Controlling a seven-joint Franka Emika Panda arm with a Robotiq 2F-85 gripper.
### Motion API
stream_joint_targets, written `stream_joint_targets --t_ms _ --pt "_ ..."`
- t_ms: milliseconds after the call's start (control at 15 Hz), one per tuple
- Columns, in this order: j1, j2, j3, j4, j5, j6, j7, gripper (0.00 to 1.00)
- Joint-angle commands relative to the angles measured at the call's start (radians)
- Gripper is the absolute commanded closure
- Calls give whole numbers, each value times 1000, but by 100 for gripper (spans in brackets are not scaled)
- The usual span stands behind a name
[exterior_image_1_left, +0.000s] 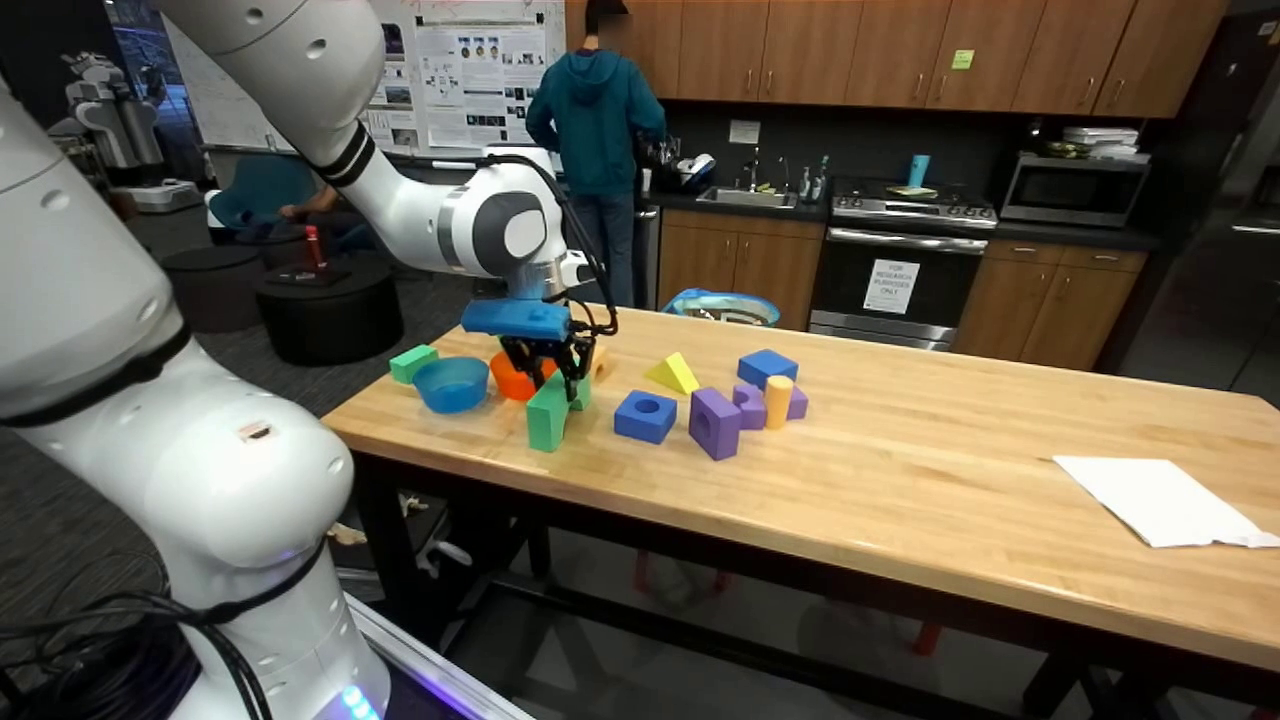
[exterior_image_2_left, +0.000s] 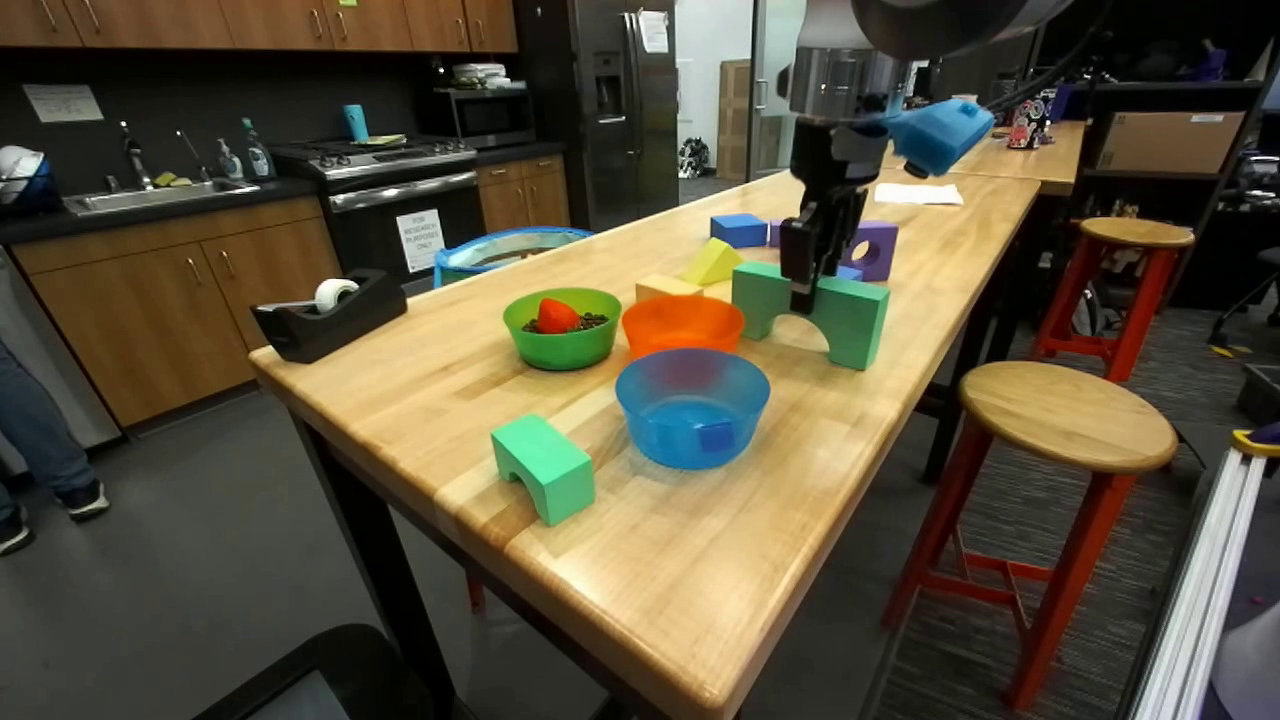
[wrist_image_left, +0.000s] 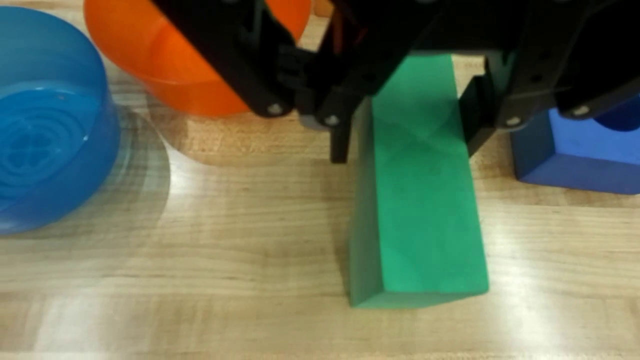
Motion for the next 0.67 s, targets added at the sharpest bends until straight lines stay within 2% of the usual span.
stream_joint_targets --t_ms 0,200,600 --pt "-2 -28 2 -15 -14 -6 15 16" --pt "-1 -31 1 -13 -10 -9 14 1" --pt "1 -97 1 -15 -6 -25 13 0"
